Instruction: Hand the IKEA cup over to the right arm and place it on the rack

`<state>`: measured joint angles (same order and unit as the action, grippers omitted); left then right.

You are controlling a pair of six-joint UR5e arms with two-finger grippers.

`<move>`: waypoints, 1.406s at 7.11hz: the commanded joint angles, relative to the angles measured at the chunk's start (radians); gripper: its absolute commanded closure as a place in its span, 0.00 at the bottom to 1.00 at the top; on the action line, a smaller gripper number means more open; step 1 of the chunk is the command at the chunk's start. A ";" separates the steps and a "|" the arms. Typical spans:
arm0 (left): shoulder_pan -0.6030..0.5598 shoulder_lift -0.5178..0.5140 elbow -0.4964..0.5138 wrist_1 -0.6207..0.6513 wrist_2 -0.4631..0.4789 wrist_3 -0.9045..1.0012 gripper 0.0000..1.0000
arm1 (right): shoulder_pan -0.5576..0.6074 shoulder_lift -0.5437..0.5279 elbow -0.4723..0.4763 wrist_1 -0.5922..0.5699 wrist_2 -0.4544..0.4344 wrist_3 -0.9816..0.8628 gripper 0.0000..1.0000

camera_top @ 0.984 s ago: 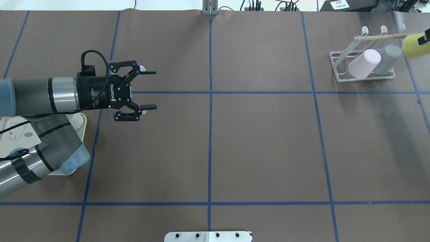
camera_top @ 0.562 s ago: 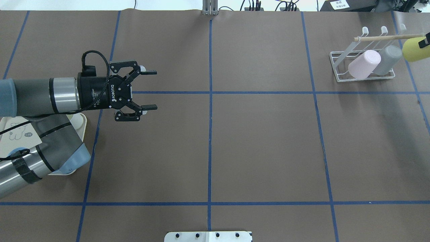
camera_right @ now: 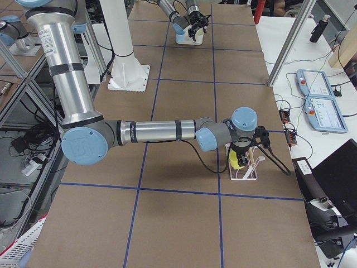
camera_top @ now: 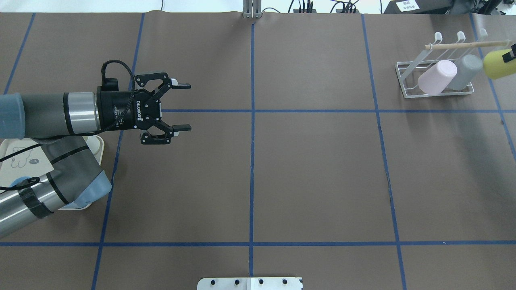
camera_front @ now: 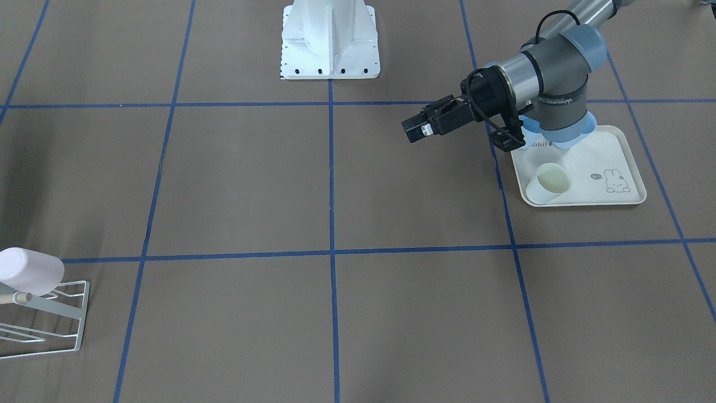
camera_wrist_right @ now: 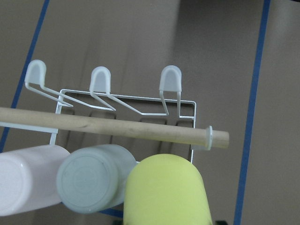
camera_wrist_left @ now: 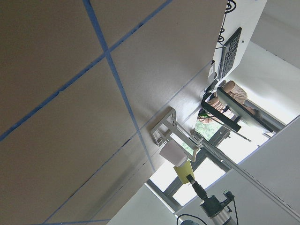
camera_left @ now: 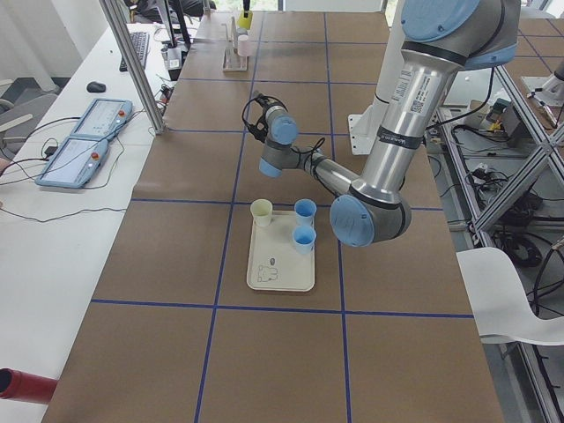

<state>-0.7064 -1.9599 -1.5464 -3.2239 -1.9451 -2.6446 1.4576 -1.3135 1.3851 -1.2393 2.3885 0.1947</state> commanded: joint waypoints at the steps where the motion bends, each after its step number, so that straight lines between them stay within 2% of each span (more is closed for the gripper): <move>1: 0.001 0.001 0.000 -0.001 0.000 0.000 0.00 | -0.006 0.014 -0.012 -0.005 -0.002 0.003 0.68; 3: 0.001 0.001 -0.001 -0.002 0.000 0.000 0.00 | -0.019 0.055 -0.069 -0.002 -0.002 -0.001 0.67; 4: 0.001 0.001 -0.003 -0.002 0.002 -0.002 0.00 | -0.019 0.057 -0.069 0.000 -0.002 -0.001 0.60; 5: 0.001 0.001 -0.004 -0.002 0.002 -0.002 0.00 | -0.022 0.057 -0.074 0.000 -0.002 0.000 0.47; 6: 0.001 0.001 -0.003 -0.002 0.000 -0.002 0.00 | -0.028 0.059 -0.075 0.003 -0.002 0.003 0.24; 7: 0.001 0.004 -0.001 -0.002 0.000 -0.002 0.00 | -0.029 0.069 -0.080 0.003 -0.003 0.003 0.16; 10: 0.001 0.009 -0.003 -0.002 -0.002 0.000 0.00 | -0.028 0.096 -0.097 0.006 0.001 0.008 0.04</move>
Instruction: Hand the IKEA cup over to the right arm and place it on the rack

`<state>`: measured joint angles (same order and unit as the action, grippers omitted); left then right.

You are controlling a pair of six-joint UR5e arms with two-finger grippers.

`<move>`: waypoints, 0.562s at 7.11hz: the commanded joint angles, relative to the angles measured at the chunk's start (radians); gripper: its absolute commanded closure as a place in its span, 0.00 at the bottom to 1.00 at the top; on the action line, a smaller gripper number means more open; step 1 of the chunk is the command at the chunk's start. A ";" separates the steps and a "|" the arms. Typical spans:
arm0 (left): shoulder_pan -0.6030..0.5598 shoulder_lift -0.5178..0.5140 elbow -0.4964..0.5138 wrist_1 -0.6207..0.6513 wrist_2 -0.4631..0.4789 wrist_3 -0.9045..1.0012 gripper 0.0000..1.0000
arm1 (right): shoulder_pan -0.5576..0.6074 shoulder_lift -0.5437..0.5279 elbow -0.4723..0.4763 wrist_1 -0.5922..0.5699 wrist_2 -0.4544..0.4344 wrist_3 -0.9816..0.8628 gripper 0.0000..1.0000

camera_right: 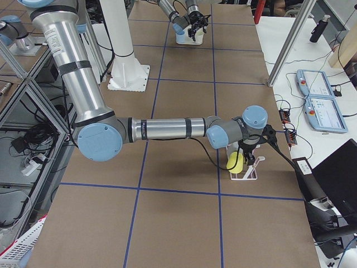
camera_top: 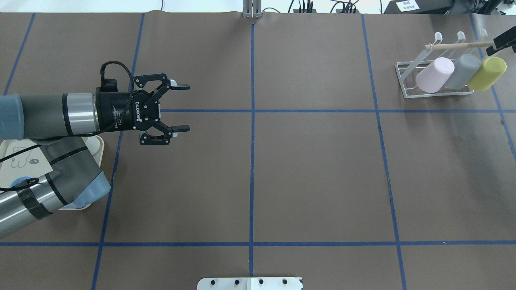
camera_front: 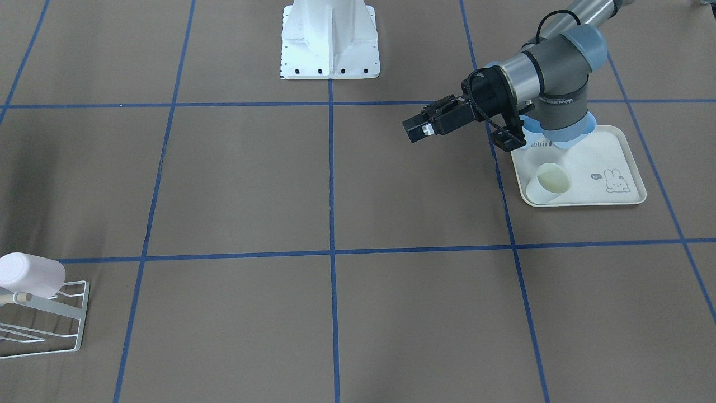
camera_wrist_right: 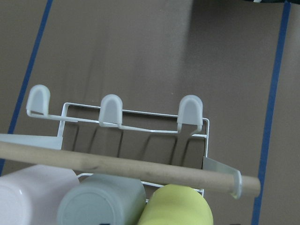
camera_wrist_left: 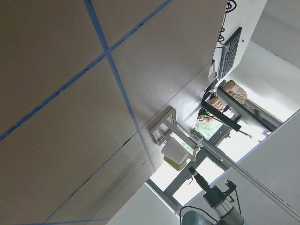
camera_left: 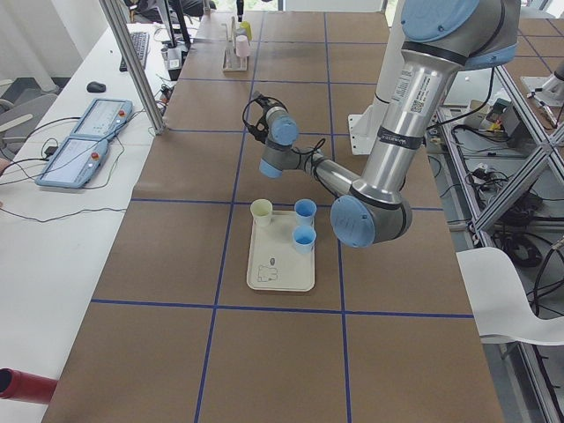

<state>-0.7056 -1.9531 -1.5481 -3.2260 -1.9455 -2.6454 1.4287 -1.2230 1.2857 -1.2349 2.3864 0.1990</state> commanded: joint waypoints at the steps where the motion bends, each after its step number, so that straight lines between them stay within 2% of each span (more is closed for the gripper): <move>1: -0.012 0.003 -0.010 -0.003 -0.007 0.001 0.00 | 0.004 -0.012 0.050 0.002 0.005 0.013 0.01; 2: -0.102 0.008 -0.027 -0.003 -0.035 0.001 0.00 | 0.004 -0.068 0.129 0.002 -0.001 0.040 0.01; 4: -0.423 0.005 -0.017 0.050 -0.299 0.059 0.00 | 0.001 -0.108 0.243 0.005 -0.010 0.198 0.01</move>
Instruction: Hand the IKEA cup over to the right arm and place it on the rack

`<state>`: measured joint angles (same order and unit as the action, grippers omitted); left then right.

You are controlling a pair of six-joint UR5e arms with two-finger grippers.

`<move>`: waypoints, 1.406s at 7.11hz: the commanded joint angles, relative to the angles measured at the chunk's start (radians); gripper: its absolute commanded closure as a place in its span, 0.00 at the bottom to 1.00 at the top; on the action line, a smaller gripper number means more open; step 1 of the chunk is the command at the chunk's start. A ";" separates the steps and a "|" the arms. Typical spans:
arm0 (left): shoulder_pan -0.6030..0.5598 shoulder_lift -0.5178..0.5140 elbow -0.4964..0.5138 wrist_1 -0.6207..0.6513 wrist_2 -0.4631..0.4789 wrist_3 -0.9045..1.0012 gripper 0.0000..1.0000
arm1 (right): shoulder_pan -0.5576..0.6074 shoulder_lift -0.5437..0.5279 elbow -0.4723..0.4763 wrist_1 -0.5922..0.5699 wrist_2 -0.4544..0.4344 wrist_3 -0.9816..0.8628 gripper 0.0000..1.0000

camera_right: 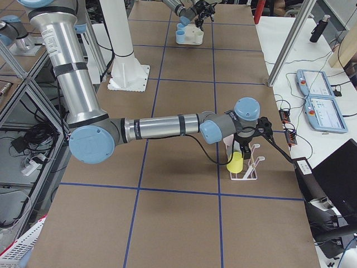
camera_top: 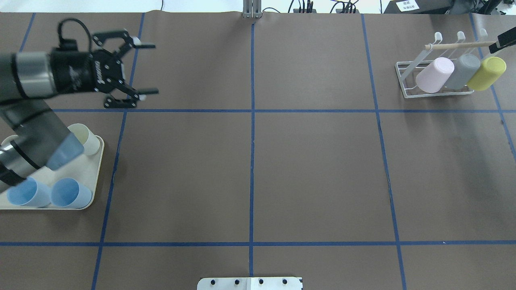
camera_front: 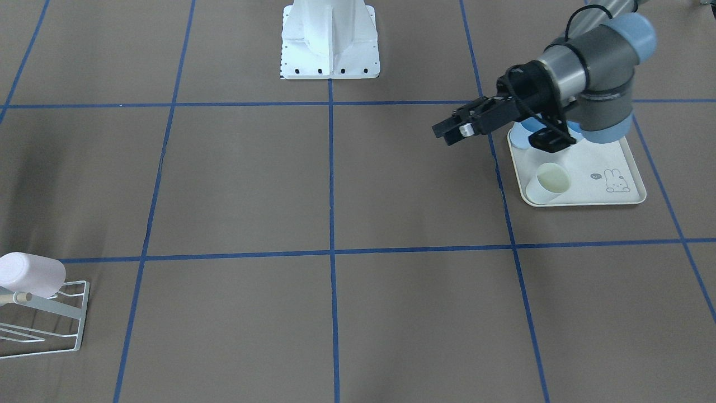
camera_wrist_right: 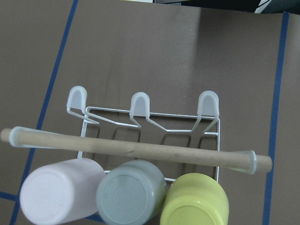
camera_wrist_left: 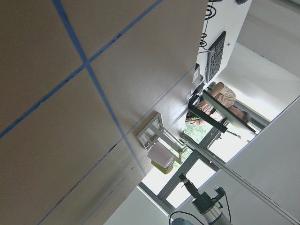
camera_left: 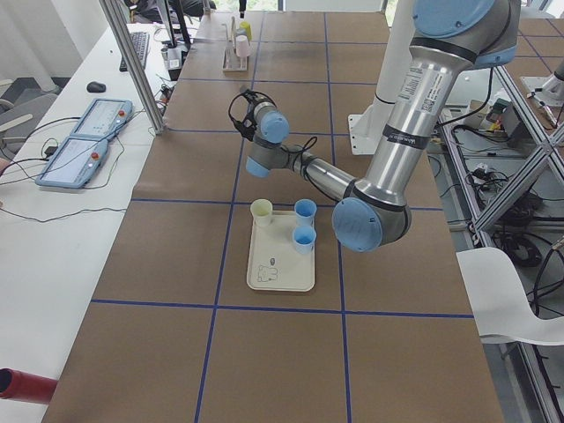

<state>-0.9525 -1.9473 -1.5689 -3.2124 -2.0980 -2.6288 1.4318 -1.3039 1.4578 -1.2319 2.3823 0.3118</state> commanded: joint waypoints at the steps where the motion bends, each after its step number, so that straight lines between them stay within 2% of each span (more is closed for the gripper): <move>1: -0.234 0.020 0.004 0.111 -0.198 0.340 0.00 | -0.005 -0.046 0.116 0.000 -0.030 0.090 0.01; 4: -0.327 0.236 0.004 0.326 -0.180 1.051 0.00 | -0.077 -0.064 0.193 0.000 -0.086 0.214 0.01; 5: -0.339 0.266 -0.003 0.409 -0.180 1.239 0.00 | -0.085 -0.064 0.193 0.002 -0.101 0.217 0.01; 6: -0.339 0.298 -0.008 0.449 -0.180 1.347 0.00 | -0.099 -0.064 0.193 0.000 -0.116 0.217 0.01; 8: -0.315 0.428 -0.025 0.488 -0.189 1.560 0.00 | -0.114 -0.064 0.190 0.000 -0.121 0.216 0.01; 10: -0.176 0.584 -0.125 0.602 -0.191 1.642 0.00 | -0.116 -0.067 0.190 0.000 -0.115 0.216 0.01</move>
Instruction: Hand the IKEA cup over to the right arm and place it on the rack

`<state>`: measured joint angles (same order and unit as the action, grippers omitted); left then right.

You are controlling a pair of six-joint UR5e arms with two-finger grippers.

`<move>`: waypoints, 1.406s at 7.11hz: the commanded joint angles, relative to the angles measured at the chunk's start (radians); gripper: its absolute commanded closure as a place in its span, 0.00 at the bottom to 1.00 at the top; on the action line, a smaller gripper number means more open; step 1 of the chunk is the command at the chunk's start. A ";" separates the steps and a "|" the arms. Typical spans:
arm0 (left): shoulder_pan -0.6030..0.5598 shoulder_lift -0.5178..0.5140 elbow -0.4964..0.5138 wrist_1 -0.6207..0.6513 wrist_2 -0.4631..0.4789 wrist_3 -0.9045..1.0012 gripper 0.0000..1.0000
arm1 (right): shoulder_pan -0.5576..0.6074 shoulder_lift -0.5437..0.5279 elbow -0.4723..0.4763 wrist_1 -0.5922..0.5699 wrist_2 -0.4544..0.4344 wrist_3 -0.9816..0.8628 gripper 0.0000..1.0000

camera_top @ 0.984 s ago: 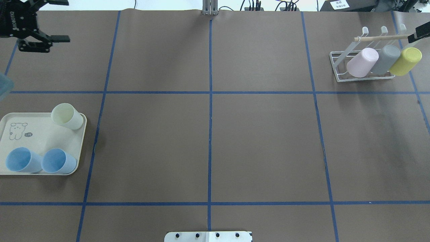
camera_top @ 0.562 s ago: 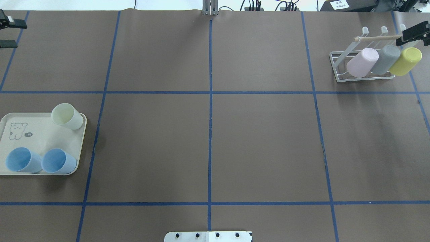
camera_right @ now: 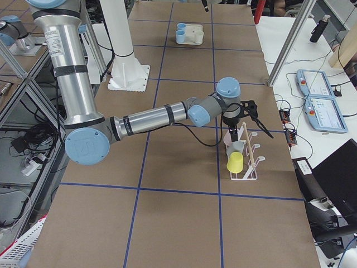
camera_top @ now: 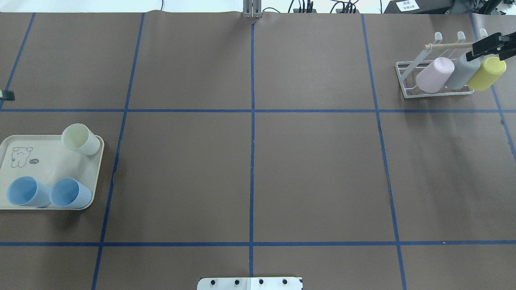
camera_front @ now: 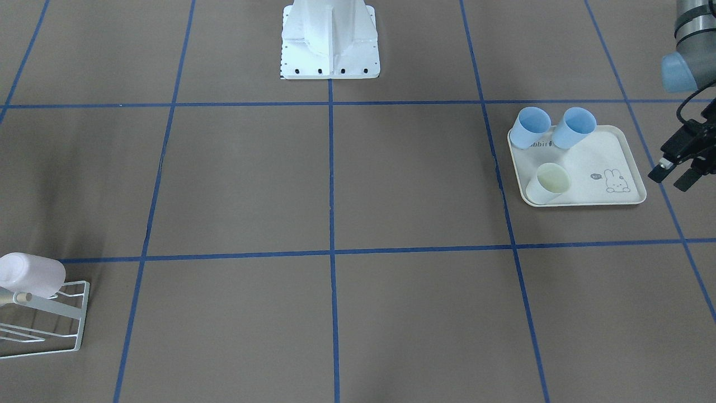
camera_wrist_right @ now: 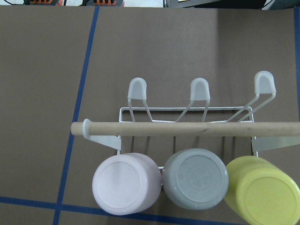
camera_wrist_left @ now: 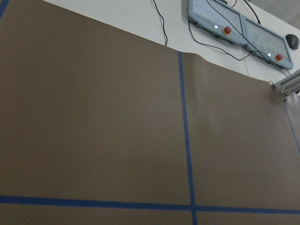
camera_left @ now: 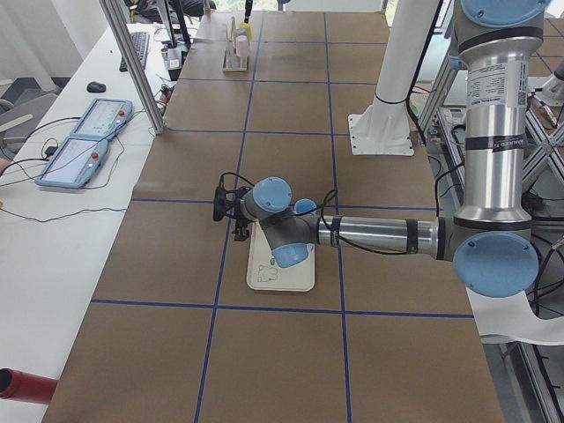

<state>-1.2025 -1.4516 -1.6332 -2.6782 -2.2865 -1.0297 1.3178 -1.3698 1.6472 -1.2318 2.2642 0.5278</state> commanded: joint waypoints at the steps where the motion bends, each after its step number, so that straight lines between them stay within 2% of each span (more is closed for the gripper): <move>1: 0.116 0.144 -0.159 0.168 -0.001 0.043 0.00 | -0.003 -0.006 0.000 0.000 0.003 -0.003 0.01; 2: 0.138 0.210 -0.247 0.225 0.001 0.043 0.00 | -0.005 -0.009 0.003 0.002 0.005 -0.005 0.01; 3: 0.156 0.253 -0.250 0.228 0.009 0.045 0.00 | -0.006 -0.011 -0.001 0.002 0.003 -0.009 0.01; 5: 0.214 0.252 -0.240 0.253 0.065 0.042 0.00 | -0.012 -0.018 -0.006 0.000 0.003 -0.008 0.01; 9: 0.305 0.215 -0.169 0.262 0.088 0.023 0.00 | -0.025 -0.020 -0.009 0.000 0.002 -0.002 0.01; 10: 0.310 0.203 -0.143 0.262 0.088 0.023 0.05 | -0.031 -0.020 -0.009 0.000 0.002 0.000 0.01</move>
<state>-0.9046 -1.2373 -1.8061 -2.4161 -2.2045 -1.0050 1.2926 -1.3895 1.6387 -1.2318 2.2658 0.5250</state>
